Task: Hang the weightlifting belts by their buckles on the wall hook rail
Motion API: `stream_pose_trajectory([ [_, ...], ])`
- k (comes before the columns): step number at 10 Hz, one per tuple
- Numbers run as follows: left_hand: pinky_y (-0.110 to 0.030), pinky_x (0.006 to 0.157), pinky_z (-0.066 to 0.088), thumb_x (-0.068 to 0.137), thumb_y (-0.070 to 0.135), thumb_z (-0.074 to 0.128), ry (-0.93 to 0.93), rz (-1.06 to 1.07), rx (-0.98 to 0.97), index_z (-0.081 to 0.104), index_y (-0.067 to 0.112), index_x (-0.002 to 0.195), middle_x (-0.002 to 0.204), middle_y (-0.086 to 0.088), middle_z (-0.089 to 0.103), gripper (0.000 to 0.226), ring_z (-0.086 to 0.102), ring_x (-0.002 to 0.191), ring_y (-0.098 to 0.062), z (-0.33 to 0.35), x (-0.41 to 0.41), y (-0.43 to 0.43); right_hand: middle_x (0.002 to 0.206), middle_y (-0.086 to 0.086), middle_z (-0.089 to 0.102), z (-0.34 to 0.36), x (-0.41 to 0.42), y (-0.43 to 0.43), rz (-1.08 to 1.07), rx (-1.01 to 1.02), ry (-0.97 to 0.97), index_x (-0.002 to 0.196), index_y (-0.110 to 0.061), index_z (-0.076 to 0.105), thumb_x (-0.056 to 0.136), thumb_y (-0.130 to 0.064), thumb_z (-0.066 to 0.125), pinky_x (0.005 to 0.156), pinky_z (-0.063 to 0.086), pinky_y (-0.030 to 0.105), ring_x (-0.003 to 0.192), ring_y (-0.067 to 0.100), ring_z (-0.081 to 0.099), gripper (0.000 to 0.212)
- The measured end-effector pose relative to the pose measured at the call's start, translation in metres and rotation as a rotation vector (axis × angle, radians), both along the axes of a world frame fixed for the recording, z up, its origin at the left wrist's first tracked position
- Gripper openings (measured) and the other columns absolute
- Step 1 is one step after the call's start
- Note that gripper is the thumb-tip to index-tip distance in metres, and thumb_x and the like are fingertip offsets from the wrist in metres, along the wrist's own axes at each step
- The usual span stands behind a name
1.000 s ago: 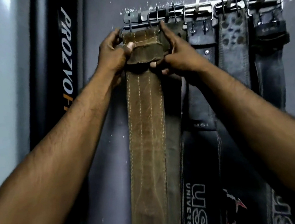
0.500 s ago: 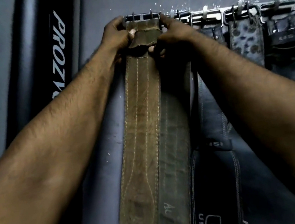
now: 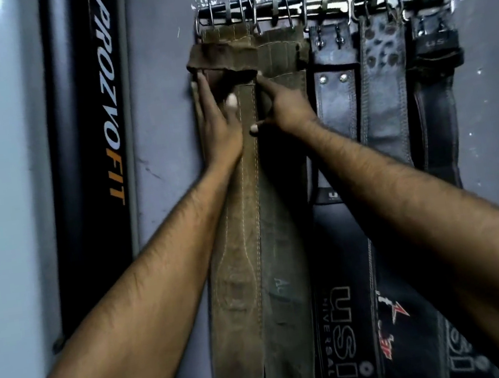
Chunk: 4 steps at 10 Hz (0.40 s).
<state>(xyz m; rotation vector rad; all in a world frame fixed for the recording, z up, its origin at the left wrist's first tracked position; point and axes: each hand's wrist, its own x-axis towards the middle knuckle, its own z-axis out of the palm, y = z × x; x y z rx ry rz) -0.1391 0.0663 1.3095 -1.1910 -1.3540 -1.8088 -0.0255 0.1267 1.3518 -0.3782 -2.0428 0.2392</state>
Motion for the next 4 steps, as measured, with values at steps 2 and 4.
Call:
stream_pose_trajectory([
  [2, -0.038, 0.125, 0.002, 0.101, 0.017, 0.041, 0.176, 0.185, -0.441, 0.010, 0.012, 0.158, 0.167, -0.008, -0.004, 0.065, -0.007, 0.154, -0.028, -0.082, -0.007, -0.009, 0.131, 0.011, 0.066, -0.067, 0.016, -0.017, -0.156, 0.015, -0.178, 0.150, -0.025, 0.039, 0.080, -0.010, 0.079, 0.095, 0.044, 0.018, 0.112, 0.022, 0.066, 0.083],
  [4, -0.036, 0.124, 0.005, 0.102, 0.020, 0.045, 0.170, 0.126, -0.755, 0.020, 0.014, 0.156, 0.167, -0.009, 0.004, 0.060, -0.003, 0.155, -0.028, -0.116, 0.010, -0.055, 0.132, 0.015, 0.063, -0.134, 0.056, -0.033, -0.142, -0.146, -0.204, 0.145, -0.014, 0.045, 0.082, -0.017, 0.078, 0.103, 0.045, 0.032, 0.119, 0.031, 0.061, 0.071],
])
